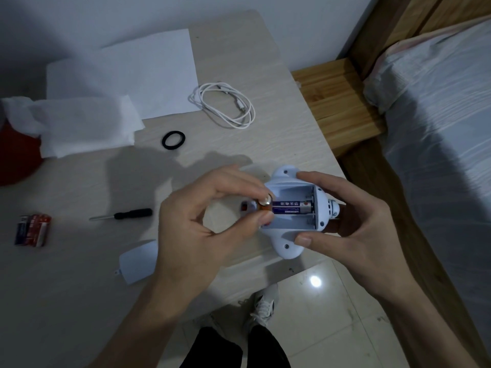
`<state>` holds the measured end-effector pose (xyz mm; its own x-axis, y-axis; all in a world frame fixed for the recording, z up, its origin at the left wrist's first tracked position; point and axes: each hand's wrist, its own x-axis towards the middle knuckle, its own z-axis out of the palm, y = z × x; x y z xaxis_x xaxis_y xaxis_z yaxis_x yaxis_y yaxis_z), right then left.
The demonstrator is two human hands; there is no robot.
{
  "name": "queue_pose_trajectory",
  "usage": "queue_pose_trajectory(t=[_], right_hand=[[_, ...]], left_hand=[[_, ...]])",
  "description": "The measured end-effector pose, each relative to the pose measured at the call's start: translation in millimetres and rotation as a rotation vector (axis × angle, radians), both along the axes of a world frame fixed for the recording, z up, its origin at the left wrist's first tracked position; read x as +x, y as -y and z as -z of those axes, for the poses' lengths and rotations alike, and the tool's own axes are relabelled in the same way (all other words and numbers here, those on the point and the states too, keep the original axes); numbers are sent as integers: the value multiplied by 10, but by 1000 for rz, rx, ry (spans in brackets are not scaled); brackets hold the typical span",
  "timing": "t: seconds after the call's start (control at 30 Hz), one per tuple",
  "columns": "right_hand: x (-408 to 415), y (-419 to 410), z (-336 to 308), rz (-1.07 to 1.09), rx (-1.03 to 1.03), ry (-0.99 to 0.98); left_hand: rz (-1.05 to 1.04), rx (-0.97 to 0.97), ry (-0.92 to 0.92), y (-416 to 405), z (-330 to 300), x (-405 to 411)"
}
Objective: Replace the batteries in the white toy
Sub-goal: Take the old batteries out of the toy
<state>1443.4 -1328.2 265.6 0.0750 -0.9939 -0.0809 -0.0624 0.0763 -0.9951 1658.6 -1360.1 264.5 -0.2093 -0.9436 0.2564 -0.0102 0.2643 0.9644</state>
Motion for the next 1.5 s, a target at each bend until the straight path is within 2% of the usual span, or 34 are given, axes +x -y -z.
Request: queue_pose_trajectory(t=[0.1,0.17,0.33,0.47,0.73,0.93,1.0,1.13,1.2,1.3,1.4,1.5], right_hand=[[-37,-13,17,12,-22,-34],[-62,-22,39,17,-23,-47],[-85,-38,77,13,-32,-71],[-109,-60,121,28,-22,-132],[-177,-103,147,42,-5,-124],[-200,-130,153,44,-26,-107],[-193,-134,136,52,-24,-85],[-168,-130,91,54,-29,-39],[-141,-124,74,51,-39,-19],[-69,-119,55,35,-27,36],[-4,-118,35,19,0,75],[25,-128,9,-16,22,35]], left_hand=[[-60,79,-56,-17,16,33],[-90,112,-3,-25,34,56],[-134,136,313,-20,255,79],[-137,102,427,-19,438,94],[-67,-117,903,-22,657,29],[-1,-50,1069,-12,599,-12],[27,40,987,-15,514,19],[104,262,445,-82,235,106],[189,339,250,-120,93,115],[247,377,176,-135,22,98],[209,387,146,-134,19,88],[157,392,135,-141,11,107]])
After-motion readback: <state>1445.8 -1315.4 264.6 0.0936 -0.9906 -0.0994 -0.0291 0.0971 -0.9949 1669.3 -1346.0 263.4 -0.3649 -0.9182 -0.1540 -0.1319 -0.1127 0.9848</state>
